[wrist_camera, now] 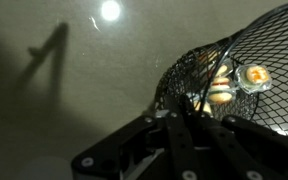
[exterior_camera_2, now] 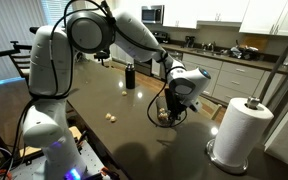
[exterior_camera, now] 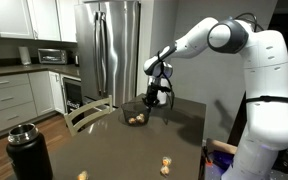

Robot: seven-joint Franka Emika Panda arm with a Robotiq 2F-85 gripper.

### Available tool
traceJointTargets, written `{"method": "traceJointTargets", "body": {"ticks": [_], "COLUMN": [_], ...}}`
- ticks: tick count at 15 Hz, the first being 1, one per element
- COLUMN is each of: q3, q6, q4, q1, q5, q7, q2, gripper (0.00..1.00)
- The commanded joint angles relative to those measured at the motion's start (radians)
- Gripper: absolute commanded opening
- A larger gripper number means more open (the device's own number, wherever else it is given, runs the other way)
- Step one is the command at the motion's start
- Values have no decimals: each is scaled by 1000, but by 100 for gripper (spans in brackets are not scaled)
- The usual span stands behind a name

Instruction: Pick the black basket and move it to the right

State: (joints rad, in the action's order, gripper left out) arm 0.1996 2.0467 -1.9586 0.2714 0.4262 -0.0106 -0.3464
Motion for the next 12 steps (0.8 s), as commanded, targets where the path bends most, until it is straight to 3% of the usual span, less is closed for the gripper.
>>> {"method": "traceJointTargets", "body": {"ticks": [1,10,12], "q3": [-14,-16,-21], "q6": [-34,-23,-29], "q4": [35,-8,-12], "q1": [23,6,0], "q5": [29,10,7], "q7": [8,-4,-3], "q2": [-18,41,58], "gripper": [37,94,100]}}
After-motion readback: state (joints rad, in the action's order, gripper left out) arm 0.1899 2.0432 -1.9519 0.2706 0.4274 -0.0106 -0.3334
